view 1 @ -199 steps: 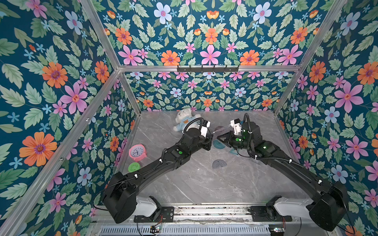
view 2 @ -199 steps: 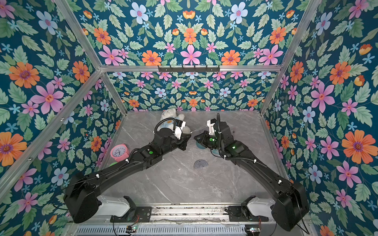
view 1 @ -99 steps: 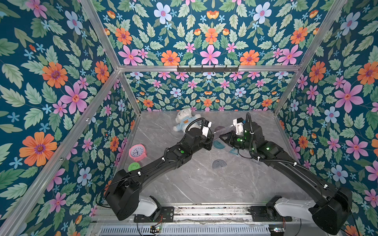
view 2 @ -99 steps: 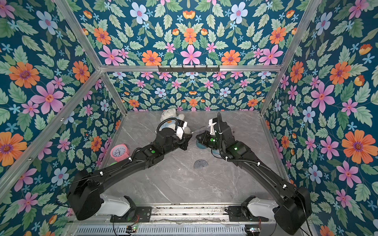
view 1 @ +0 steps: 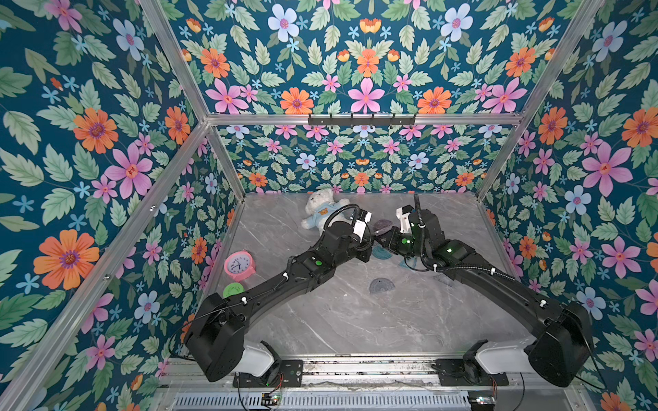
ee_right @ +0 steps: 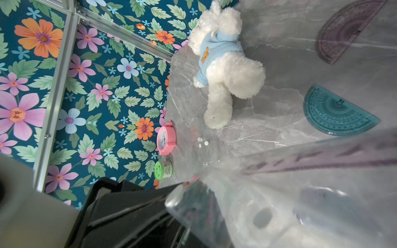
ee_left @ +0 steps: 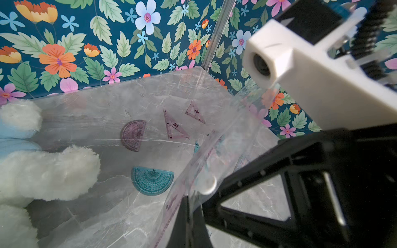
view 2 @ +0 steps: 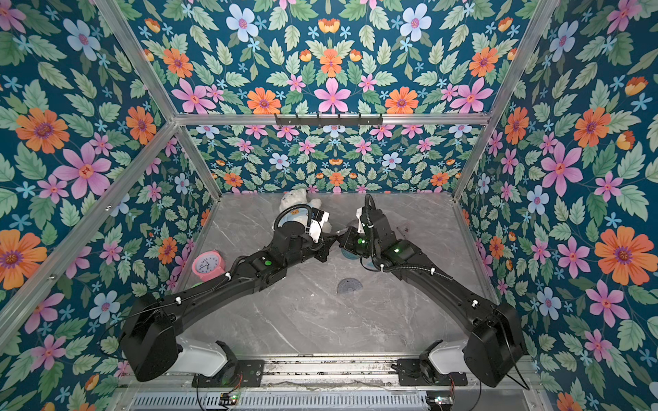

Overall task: Open the ruler set and take out the ruler
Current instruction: Take out the ruler from the ruler set bag.

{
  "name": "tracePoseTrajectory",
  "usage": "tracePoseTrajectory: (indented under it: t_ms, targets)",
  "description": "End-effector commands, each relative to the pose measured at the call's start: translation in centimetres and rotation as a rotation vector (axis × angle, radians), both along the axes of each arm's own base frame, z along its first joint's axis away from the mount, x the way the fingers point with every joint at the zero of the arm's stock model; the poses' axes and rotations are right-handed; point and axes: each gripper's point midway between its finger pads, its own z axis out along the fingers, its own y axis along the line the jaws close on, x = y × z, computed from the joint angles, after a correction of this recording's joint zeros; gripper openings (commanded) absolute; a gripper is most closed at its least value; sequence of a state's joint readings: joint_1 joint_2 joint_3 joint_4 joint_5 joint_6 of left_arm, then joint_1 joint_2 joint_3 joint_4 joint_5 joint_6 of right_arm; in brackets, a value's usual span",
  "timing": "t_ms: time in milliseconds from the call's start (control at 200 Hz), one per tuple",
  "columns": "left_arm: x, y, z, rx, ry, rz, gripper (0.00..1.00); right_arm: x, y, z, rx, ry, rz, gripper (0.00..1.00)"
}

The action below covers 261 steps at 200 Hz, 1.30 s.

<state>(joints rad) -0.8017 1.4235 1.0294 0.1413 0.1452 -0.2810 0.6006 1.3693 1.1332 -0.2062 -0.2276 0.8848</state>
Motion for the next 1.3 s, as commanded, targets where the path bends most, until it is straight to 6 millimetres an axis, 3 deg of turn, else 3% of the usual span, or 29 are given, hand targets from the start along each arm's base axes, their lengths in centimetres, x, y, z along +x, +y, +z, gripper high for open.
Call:
tracePoseTrajectory:
  t_ms: [0,325,550,970,1300]
  targets:
    - [-0.2,-0.1,1.0,-0.016,-0.029,-0.015,0.0,0.4,-0.7,-0.6,-0.038,0.002,-0.037,0.04]
    - [-0.5,0.1,2.0,-0.033,-0.052,-0.021,0.0,0.5,-1.9,-2.9,-0.103,0.053,-0.097,0.17]
    - [-0.9,0.0,2.1,-0.042,-0.048,-0.039,0.0,1.0,-2.1,-3.2,-0.091,0.046,-0.124,0.28]
    - [-2.7,-1.7,1.5,-0.08,-0.026,-0.114,0.0,1.9,-2.5,-3.3,-0.019,0.048,-0.158,0.29]
    - [-3.3,-2.2,1.8,-0.096,-0.036,-0.149,0.0,2.5,-2.2,-5.0,-0.026,0.081,-0.158,0.28]
